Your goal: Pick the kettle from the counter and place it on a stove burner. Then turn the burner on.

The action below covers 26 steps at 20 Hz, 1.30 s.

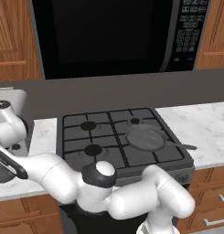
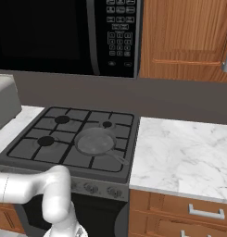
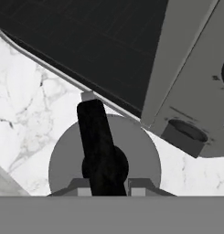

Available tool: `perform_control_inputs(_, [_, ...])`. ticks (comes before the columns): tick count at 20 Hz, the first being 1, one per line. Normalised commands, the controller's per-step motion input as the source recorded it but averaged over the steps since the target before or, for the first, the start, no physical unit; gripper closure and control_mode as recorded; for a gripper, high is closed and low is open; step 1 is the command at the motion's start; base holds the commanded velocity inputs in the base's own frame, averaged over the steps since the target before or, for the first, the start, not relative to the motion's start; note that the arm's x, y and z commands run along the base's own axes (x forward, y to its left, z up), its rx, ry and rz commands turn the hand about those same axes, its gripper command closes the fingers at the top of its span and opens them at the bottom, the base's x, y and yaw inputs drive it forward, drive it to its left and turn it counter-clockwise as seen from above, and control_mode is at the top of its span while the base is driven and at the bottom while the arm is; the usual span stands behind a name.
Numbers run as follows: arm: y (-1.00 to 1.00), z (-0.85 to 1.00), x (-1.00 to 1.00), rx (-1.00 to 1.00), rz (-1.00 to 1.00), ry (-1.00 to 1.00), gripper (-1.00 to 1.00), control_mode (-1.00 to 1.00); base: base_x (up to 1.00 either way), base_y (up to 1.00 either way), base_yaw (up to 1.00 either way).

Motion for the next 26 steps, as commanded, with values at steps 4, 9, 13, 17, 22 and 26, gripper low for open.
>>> perform_control_inputs(4, [-0.02,0.00,-0.44,0.00,0.00,-0.02,1.00,-1.00,0.00,0.00,0.00])
perform_control_inputs(9, [0.00,0.38,-0.36,0.00,0.00,-0.10,1.00,-1.00,0.00,0.00,0.00])
perform_control_inputs(13, [-0.14,0.53,-0.24,0.00,0.00,-0.12,1.00,-1.00,0.00,0.00,0.00])
perform_control_inputs(17, [-0.52,0.40,-0.44,0.00,-0.01,-0.14,1.00,-1.00,0.00,0.00,0.00])
perform_control_inputs(22, [-0.68,0.27,-0.66,0.00,-0.07,-0.09,1.00,-1.00,0.00,0.00,0.00])
perform_control_inputs(26, [-0.79,0.17,-0.77,0.00,-0.10,-0.01,1.00,-1.00,0.00,0.00,0.00])
